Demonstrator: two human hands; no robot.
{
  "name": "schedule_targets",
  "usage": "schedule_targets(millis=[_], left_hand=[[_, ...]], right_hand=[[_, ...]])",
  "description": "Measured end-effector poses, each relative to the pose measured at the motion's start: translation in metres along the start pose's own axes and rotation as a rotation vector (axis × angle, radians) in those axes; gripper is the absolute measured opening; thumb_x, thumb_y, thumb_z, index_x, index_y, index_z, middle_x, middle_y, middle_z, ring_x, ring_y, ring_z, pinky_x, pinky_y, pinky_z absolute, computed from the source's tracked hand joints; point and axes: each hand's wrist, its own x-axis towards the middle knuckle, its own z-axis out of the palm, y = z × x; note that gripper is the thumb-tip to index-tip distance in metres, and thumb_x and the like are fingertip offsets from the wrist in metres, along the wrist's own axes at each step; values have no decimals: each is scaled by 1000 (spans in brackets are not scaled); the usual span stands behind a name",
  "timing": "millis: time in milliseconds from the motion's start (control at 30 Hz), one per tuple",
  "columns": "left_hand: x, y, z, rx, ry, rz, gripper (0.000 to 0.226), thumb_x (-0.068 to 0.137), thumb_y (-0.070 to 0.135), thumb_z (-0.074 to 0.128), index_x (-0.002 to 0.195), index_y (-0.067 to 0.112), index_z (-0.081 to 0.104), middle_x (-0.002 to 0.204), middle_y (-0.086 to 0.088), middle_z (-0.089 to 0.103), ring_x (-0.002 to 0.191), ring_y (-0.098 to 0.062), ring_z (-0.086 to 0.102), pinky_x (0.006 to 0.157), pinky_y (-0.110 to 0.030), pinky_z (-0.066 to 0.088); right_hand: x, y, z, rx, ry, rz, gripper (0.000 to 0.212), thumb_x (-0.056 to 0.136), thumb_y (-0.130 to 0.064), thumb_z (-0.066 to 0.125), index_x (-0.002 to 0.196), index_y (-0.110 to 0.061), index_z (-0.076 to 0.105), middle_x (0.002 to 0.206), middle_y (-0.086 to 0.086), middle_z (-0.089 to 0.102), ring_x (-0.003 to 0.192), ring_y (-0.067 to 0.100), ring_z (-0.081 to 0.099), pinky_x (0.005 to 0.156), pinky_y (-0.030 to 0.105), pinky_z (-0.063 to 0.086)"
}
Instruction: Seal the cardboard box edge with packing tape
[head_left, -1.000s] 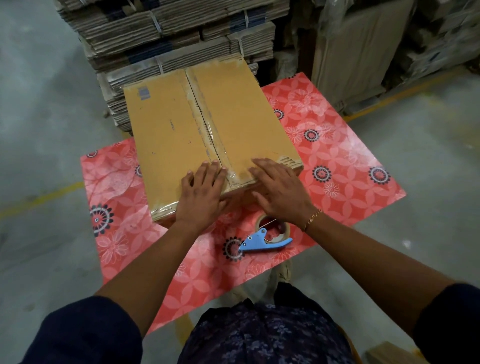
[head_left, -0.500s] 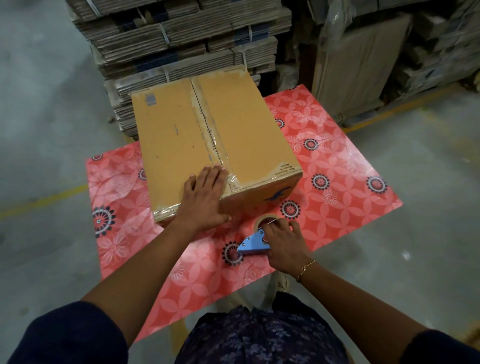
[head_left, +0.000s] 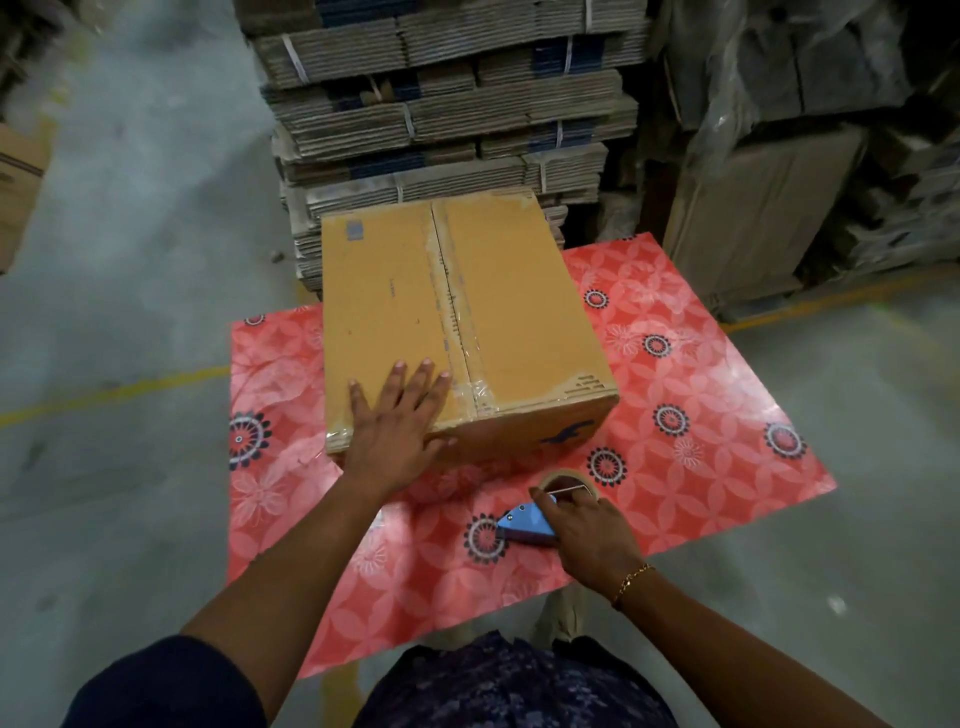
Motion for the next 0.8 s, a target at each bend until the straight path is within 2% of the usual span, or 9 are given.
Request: schedule_targets(millis=[133, 367, 467, 533, 567, 633, 700, 767, 800], left_hand=[[-2, -11, 0, -16, -25, -62, 88, 93, 68, 44, 162, 36, -1, 173, 6, -1, 159, -28, 2, 112, -79, 11], [-10, -40, -3, 13, -71, -50, 90, 93, 73, 40, 161, 36, -7, 172, 8, -9, 159, -26, -5, 115, -78, 10], [-9, -42, -7, -30, -128, -30, 103, 84, 83, 41, 161, 36, -10, 171, 8, -15, 159, -26, -12, 116, -77, 3], [-13, -40, -11, -137, -113, -59, 108, 79, 87, 42, 162, 35, -4, 171, 8, -14, 158, -23, -13, 119, -71, -2], [-18, -36, -13, -206, -45, -82, 103, 81, 85, 43, 162, 33, 6, 171, 8, -6, 159, -22, -8, 121, -66, 1], [-35, -24, -17, -347, 204, -117, 79, 88, 74, 47, 152, 29, 40, 165, 3, 32, 154, -23, 24, 119, -55, 22], [-51, -12, -17, -605, 379, -168, 52, 90, 63, 52, 121, 24, 67, 127, 4, 67, 123, -19, 57, 101, -44, 44], [-60, 8, -30, -1095, 272, -344, 42, 89, 59, 56, 96, 22, 74, 93, 10, 74, 95, -12, 66, 87, -38, 52], [-62, 21, -40, -1316, 146, -466, 40, 91, 57, 57, 93, 21, 75, 87, 9, 76, 92, -13, 67, 84, -34, 53]], right_hand=[[2, 1, 2, -39, 44, -37, 84, 79, -7, 56, 156, -24, 28, 128, 10, 65, 127, 35, 52, 84, 44, 49], [4, -5, -3, -69, 38, -46, 83, 83, -13, 54, 159, -24, 21, 120, 8, 67, 114, 35, 57, 83, 41, 48], [4, -3, -12, -44, 23, -61, 86, 83, -16, 57, 159, -30, 18, 130, 12, 63, 111, 34, 61, 79, 37, 51], [-1, -1, -24, 4, 26, -82, 86, 83, -21, 56, 159, -33, 16, 143, 10, 55, 119, 32, 61, 80, 38, 53], [-5, 0, -33, 40, 38, -100, 86, 84, -24, 56, 158, -35, 16, 147, 6, 52, 121, 30, 60, 80, 38, 53], [-16, 2, -54, 117, 122, -167, 85, 83, -30, 56, 156, -41, 13, 144, 0, 54, 114, 28, 64, 75, 38, 54], [-29, 2, -80, 152, 277, -256, 87, 79, -32, 62, 151, -43, 15, 122, 1, 67, 96, 28, 69, 66, 36, 55], [-35, 2, -109, 181, 419, -320, 84, 79, -33, 65, 152, -36, 22, 100, 0, 69, 83, 26, 67, 62, 34, 54], [-35, 1, -124, 181, 465, -347, 82, 81, -33, 63, 153, -33, 25, 96, 0, 67, 81, 24, 64, 63, 35, 52]])
